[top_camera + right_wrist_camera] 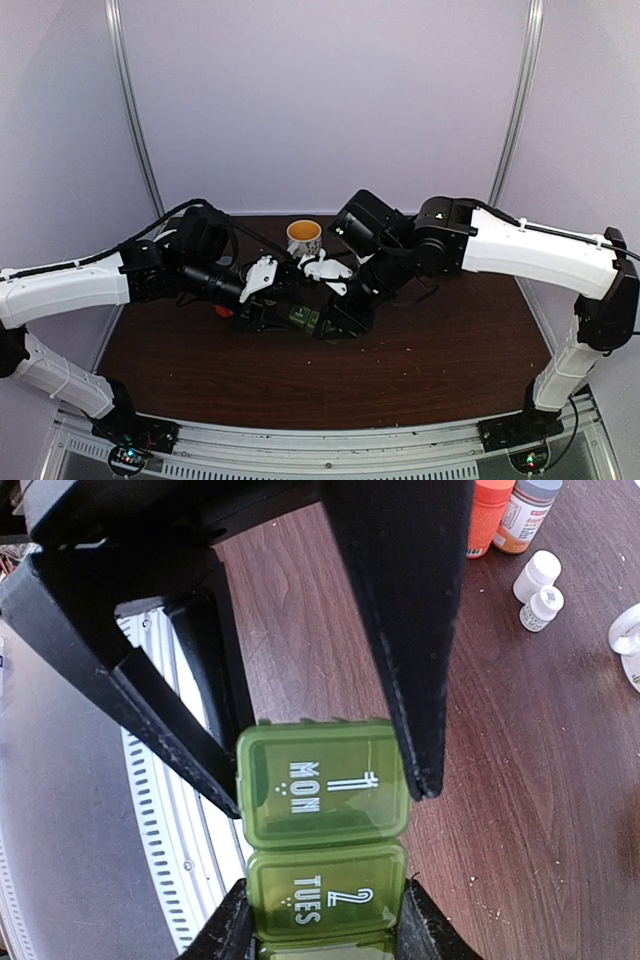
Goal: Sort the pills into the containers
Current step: Open the lid of the pill container in the compartment.
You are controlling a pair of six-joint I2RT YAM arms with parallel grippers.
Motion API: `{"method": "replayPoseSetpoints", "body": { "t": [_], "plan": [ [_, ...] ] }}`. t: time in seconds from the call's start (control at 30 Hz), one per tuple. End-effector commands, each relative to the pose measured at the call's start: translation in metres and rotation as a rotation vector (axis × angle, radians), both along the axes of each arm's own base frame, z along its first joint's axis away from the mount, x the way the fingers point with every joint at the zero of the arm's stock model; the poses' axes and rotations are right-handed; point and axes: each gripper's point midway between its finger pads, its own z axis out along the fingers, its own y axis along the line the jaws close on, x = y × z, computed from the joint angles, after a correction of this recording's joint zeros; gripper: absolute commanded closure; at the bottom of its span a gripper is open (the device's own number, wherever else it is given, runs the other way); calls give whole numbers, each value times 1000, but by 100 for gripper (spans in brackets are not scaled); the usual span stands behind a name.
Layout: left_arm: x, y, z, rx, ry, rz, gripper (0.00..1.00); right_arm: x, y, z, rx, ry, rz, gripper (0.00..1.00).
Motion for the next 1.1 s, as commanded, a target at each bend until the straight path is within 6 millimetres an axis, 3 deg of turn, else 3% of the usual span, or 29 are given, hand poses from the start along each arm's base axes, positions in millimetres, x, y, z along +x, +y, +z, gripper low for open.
{"method": "replayPoseSetpoints", "body": {
  "t": [0.0, 0.17, 0.83, 1.07],
  "plan": [
    [5, -12, 30, -104, 9, 11, 59, 1, 0, -4, -51, -68, 4, 65],
    [16, -16, 35, -119, 49, 83, 61, 0, 0, -4, -62, -113, 3, 66],
    [29, -14, 57, -254, 200, 191, 69, 17, -2, 0, -27, -263, -68, 68],
    [29, -17, 59, -250, 274, 161, 65, 21, -3, -5, -39, -290, -80, 68]
  ]
}}
